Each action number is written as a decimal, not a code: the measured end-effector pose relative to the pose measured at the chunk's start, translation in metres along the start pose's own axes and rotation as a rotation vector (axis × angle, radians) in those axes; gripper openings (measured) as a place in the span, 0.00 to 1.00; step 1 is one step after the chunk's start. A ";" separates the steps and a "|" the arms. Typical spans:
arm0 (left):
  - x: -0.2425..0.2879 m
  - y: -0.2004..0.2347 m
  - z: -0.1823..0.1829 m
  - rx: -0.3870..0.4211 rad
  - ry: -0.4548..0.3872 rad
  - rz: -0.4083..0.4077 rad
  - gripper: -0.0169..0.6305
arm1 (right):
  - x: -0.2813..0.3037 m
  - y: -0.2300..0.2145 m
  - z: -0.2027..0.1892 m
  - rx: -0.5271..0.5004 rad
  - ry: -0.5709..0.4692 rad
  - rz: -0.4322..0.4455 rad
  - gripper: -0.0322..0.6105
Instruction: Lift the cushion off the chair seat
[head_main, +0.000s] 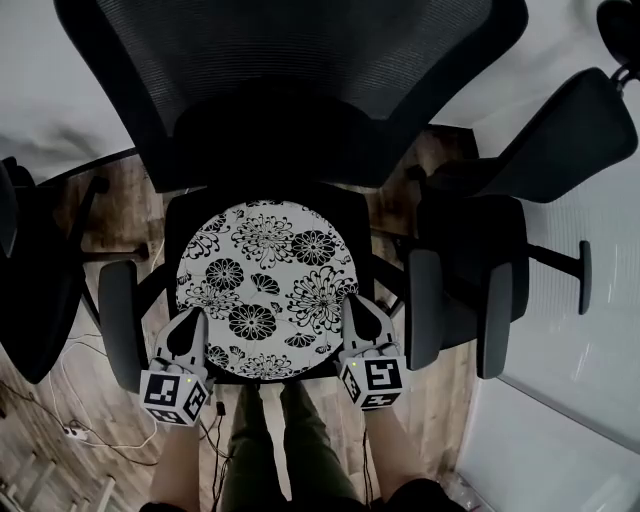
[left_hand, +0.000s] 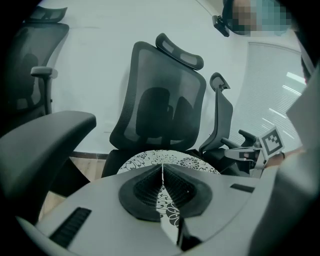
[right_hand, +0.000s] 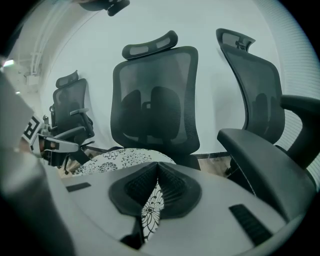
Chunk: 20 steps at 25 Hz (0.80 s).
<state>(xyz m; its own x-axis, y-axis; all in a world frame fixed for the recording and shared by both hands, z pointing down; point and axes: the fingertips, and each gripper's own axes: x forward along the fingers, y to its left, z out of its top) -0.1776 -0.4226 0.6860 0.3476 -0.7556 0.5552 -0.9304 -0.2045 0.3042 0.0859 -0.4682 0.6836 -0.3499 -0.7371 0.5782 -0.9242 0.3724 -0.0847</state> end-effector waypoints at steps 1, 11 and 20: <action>0.002 0.001 -0.004 0.001 0.008 0.004 0.05 | 0.002 -0.001 -0.004 0.000 0.005 -0.001 0.08; 0.012 0.007 -0.028 0.001 0.040 0.022 0.05 | 0.016 -0.005 -0.041 0.018 0.065 0.008 0.08; 0.017 0.013 -0.045 -0.021 0.068 0.030 0.05 | 0.022 -0.001 -0.069 0.015 0.122 0.013 0.08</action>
<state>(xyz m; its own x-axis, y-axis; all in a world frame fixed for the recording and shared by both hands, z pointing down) -0.1784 -0.4102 0.7347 0.3269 -0.7174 0.6152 -0.9382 -0.1683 0.3023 0.0895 -0.4460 0.7521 -0.3417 -0.6578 0.6712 -0.9221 0.3725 -0.1044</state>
